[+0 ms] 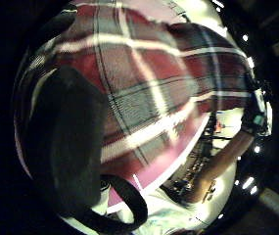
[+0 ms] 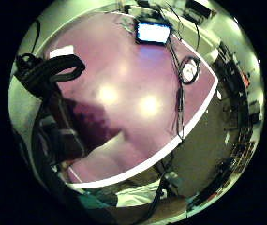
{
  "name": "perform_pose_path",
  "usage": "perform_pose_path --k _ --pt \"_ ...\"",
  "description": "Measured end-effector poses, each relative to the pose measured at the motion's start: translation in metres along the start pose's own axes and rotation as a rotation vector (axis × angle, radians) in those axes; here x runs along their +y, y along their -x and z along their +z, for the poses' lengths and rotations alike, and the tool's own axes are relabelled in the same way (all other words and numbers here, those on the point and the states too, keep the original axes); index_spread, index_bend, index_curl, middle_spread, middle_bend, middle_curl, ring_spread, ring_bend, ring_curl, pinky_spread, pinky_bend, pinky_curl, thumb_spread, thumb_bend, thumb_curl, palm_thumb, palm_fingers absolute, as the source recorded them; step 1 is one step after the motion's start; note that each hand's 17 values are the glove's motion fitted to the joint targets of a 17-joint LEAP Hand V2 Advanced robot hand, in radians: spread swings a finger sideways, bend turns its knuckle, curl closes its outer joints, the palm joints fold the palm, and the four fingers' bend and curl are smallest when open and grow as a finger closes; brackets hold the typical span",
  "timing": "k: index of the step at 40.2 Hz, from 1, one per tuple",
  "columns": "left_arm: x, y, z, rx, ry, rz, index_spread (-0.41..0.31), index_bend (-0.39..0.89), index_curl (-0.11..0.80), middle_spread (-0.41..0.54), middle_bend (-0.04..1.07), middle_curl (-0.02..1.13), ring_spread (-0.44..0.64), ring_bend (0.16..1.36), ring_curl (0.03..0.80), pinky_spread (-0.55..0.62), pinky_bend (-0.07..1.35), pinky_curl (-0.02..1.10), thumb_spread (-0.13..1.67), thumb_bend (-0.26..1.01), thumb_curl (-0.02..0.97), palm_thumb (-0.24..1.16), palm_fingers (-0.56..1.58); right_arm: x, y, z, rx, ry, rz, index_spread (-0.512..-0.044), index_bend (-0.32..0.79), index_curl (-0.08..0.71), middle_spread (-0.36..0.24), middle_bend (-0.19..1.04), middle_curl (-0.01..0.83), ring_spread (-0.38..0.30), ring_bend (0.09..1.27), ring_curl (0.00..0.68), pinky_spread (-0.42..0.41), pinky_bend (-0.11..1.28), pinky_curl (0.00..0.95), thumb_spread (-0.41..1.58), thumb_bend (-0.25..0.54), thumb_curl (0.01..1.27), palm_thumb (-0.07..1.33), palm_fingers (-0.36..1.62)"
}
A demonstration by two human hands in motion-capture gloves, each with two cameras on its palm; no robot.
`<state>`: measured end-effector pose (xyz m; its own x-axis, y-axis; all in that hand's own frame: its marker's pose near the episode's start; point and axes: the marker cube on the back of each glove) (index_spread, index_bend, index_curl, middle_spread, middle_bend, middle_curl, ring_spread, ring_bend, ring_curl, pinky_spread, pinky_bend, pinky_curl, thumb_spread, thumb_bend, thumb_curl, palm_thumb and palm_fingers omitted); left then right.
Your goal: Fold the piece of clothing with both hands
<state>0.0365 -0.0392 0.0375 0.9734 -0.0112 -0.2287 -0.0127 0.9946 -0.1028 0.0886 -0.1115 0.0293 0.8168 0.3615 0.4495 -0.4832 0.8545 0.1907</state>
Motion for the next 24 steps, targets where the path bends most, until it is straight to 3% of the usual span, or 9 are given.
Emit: perform_pose_path --k 4,8,11,16,19,24 --pt "0.005 0.02 -0.031 0.103 -0.067 -0.028 -0.106 0.14 0.363 0.013 0.17 0.31 0.15 0.6 0.334 0.37 0.34 0.37 1.43 0.01 0.141 0.03 0.44 0.016 0.058 0.004 0.072 -0.006 -0.125 -0.329 0.1 0.149 -0.229 0.26 0.42 -0.257 0.84 0.468 -0.315 0.67 0.443 0.98 0.029 0.38 1.0 1.15" --pt "0.003 0.048 -0.056 0.059 -0.233 -0.063 -0.104 0.14 0.355 0.009 0.17 0.32 0.13 0.6 0.336 0.36 0.35 0.37 1.46 0.03 0.153 0.08 0.46 0.034 0.103 0.023 0.123 -0.002 -0.227 -0.331 0.1 0.162 -0.237 0.25 0.422 -0.257 0.83 0.465 -0.317 0.66 0.442 0.93 0.0 0.4 1.01 1.16" --pt "-0.006 0.076 -0.043 0.079 -0.216 -0.098 -0.104 0.14 0.351 0.008 0.18 0.32 0.13 0.6 0.336 0.35 0.35 0.38 1.47 0.04 0.159 0.1 0.46 0.055 0.129 0.042 0.166 0.036 -0.29 -0.331 0.09 0.169 -0.24 0.25 0.424 -0.257 0.83 0.464 -0.319 0.65 0.441 0.89 -0.015 0.41 1.01 1.16" --pt "0.017 0.101 -0.057 0.106 -0.206 -0.16 -0.103 0.14 0.345 -0.002 0.18 0.32 0.11 0.59 0.334 0.34 0.35 0.38 1.5 0.06 0.166 0.14 0.47 0.09 0.163 0.081 0.231 0.11 -0.389 -0.332 0.09 0.177 -0.246 0.24 0.427 -0.258 0.82 0.464 -0.326 0.64 0.442 0.85 -0.023 0.43 1.01 1.16" --pt "0.001 0.128 -0.035 0.102 -0.222 -0.182 -0.107 0.14 0.342 -0.004 0.17 0.33 0.11 0.59 0.334 0.34 0.35 0.38 1.51 0.07 0.171 0.15 0.47 0.117 0.177 0.067 0.235 0.123 -0.437 -0.332 0.09 0.18 -0.248 0.24 0.429 -0.258 0.82 0.465 -0.326 0.64 0.441 0.83 -0.026 0.44 1.01 1.16" --pt "0.008 0.141 -0.036 0.117 -0.217 -0.22 -0.109 0.14 0.34 -0.007 0.17 0.33 0.1 0.59 0.333 0.33 0.34 0.37 1.52 0.08 0.177 0.18 0.48 0.155 0.192 0.039 0.224 0.115 -0.532 -0.332 0.08 0.185 -0.25 0.24 0.433 -0.26 0.81 0.465 -0.326 0.63 0.44 0.81 -0.028 0.45 1.0 1.16"
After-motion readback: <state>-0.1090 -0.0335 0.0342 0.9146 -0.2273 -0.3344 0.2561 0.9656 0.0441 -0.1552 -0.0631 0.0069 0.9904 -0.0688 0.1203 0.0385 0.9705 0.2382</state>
